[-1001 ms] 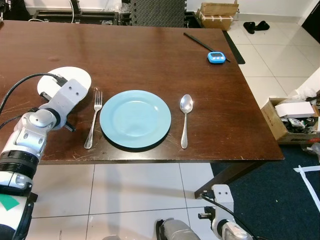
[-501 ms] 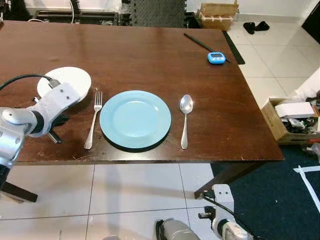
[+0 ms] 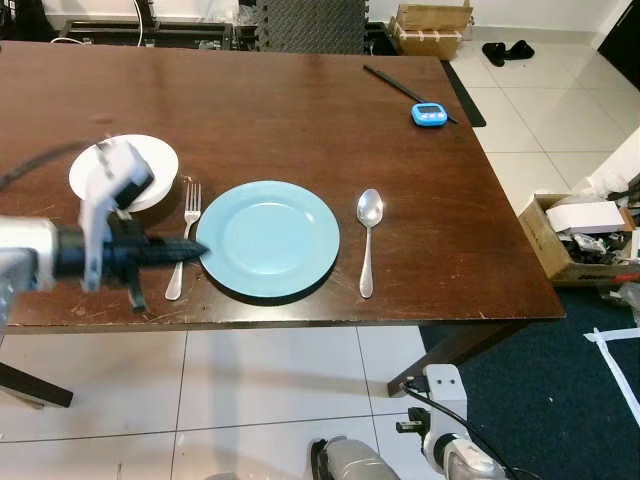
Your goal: Setting the table
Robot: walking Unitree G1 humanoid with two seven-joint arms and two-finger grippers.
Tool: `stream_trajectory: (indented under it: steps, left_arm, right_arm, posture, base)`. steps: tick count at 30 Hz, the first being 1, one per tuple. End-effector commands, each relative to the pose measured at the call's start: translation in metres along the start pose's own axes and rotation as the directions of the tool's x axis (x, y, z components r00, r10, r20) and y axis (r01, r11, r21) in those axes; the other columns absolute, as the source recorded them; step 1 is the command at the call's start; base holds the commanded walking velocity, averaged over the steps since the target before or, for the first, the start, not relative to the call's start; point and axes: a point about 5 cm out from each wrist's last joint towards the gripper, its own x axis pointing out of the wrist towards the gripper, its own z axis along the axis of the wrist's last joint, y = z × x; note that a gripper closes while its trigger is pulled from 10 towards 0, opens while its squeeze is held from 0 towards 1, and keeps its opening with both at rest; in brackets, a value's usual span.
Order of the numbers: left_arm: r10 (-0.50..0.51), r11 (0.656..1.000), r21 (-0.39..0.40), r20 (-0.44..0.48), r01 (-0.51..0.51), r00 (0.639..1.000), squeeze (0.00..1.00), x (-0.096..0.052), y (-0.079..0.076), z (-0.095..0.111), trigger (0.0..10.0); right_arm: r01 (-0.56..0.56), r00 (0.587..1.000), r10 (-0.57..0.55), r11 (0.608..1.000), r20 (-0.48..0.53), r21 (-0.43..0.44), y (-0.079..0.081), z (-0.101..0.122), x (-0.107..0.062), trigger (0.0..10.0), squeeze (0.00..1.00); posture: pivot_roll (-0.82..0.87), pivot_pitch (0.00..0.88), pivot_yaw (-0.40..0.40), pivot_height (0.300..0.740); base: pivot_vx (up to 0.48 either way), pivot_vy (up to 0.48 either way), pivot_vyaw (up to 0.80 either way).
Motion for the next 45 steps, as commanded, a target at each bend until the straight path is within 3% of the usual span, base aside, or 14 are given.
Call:
stream_trajectory:
  steps: [1, 8, 19, 22, 27, 29, 33, 34, 36, 37, 38, 40, 42, 45]
  left_arm:
    - [-0.095, 0.994, -0.053, -0.029, 0.093, 0.995, 0.00, 0.014, -0.011, -0.011, 0.0]
    - [-0.158, 0.967, -0.220, -0.133, 0.127, 0.978, 0.00, 0.048, -0.031, -0.070, 0.0]
    - [-0.229, 0.922, -0.359, -0.210, 0.143, 0.950, 0.00, 0.055, -0.059, -0.109, 0.0]
    - [-0.163, 0.926, -0.377, -0.355, 0.018, 0.921, 0.00, 0.056, -0.063, -0.146, 0.0]
    - [-0.032, 0.925, -0.353, -0.436, -0.138, 0.899, 0.00, 0.061, -0.053, -0.168, 0.0]
    - [0.144, 0.874, -0.322, -0.543, -0.363, 0.827, 0.00, 0.070, -0.043, -0.201, 0.0]
    - [0.188, 0.843, -0.318, -0.583, -0.435, 0.791, 0.00, 0.076, -0.043, -0.214, 0.0]
    - [0.226, 0.817, -0.309, -0.607, -0.488, 0.762, 0.00, 0.083, -0.043, -0.224, 2.7]
    - [0.281, 0.792, -0.290, -0.609, -0.538, 0.742, 0.00, 0.091, -0.042, -0.232, 1.9]
    - [0.358, 0.757, -0.267, -0.595, -0.597, 0.720, 0.00, 0.098, -0.039, -0.236, 3.6]
    - [0.466, 0.702, -0.244, -0.554, -0.669, 0.690, 0.00, 0.105, -0.033, -0.237, 10.0]
    - [0.582, 0.590, -0.285, -0.498, -0.756, 0.642, 0.00, 0.109, -0.027, -0.237, 10.0]
    - [0.582, 0.590, -0.285, -0.498, -0.756, 0.642, 0.00, 0.109, -0.027, -0.237, 10.0]
    - [0.628, 0.494, -0.342, -0.496, -0.800, 0.599, 0.00, 0.112, -0.029, -0.243, 10.0]
  right_arm:
    - [0.007, 1.000, -0.006, 1.000, -0.025, 0.017, -0.001, -0.008, -0.002, 10.0, 0.00]
    - [0.008, 0.999, -0.007, 1.000, -0.031, 0.020, -0.002, -0.012, -0.004, 10.0, 0.00]
    - [0.016, 0.999, -0.015, 1.000, -0.033, 0.022, -0.004, -0.013, -0.005, 10.0, 0.00]
    - [0.012, 0.999, -0.012, 1.000, -0.037, 0.017, -0.003, -0.014, -0.005, 10.0, 0.00]
    - [0.010, 0.999, -0.009, 1.000, -0.040, 0.014, -0.001, -0.014, -0.005, 10.0, 0.00]
    - [0.006, 0.999, -0.005, 1.000, -0.042, 0.010, 0.001, -0.014, -0.004, 10.0, 0.00]
    - [0.005, 0.999, -0.004, 1.000, -0.042, 0.010, 0.001, -0.013, -0.003, 10.0, 0.00]
    - [0.004, 0.999, -0.003, 1.000, -0.049, 0.004, 0.002, -0.013, -0.003, 10.0, 0.00]
    - [-0.002, 0.998, 0.001, 1.000, -0.070, -0.016, 0.004, -0.015, -0.003, 10.0, 0.00]
    - [-0.010, 0.996, 0.007, 0.999, -0.088, -0.032, 0.006, -0.017, -0.002, 10.0, 0.00]
    - [-0.013, 0.996, 0.010, 0.999, -0.089, -0.034, 0.009, -0.016, -0.002, 10.0, 0.00]
    - [-0.016, 0.998, 0.016, 1.000, -0.061, -0.005, 0.012, -0.012, 0.000, 10.0, 0.00]
    - [-0.016, 0.998, 0.016, 1.000, -0.061, -0.005, 0.012, -0.012, 0.000, 10.0, 0.00]
    - [-0.008, 1.000, 0.008, 1.000, -0.022, 0.022, 0.014, -0.005, 0.002, 10.0, 0.00]
  posture:
    - [0.06, 0.077, -0.013, 0.740]
    - [0.05, 0.073, -0.011, 0.740]
    - [0.05, 0.063, -0.003, 0.740]
    - [0.05, 0.056, -0.004, 0.740]
    - [0.05, 0.052, -0.005, 0.740]
    - [0.05, 0.047, -0.004, 0.740]
    - [0.05, 0.045, -0.005, 0.740]
    - [0.05, 0.046, -0.006, 0.740]
    - [0.05, 0.048, -0.006, 0.740]
    - [0.04, 0.051, -0.002, 0.740]
    - [0.04, 0.049, 0.002, 0.740]
    - [0.03, 0.052, 0.007, 0.740]
    - [0.03, 0.052, 0.007, 0.740]
    - [0.02, 0.056, 0.007, 0.740]
  base:
    - [0.000, 0.000, 0.00]
    - [0.000, 0.000, 0.00]
    - [0.000, 0.000, 0.00]
    - [0.000, 0.000, 0.00]
    - [0.000, 0.000, 0.00]
    - [0.000, 0.000, 0.00]
    - [0.000, 0.000, 0.00]
    - [0.000, 0.000, 0.00]
    - [0.000, 0.000, 0.00]
    - [0.000, 0.000, 0.00]
    - [0.000, 0.000, 0.00]
    - [0.000, 0.000, 0.00]
    - [0.000, 0.000, 0.00]
    - [0.000, 0.000, 0.00]
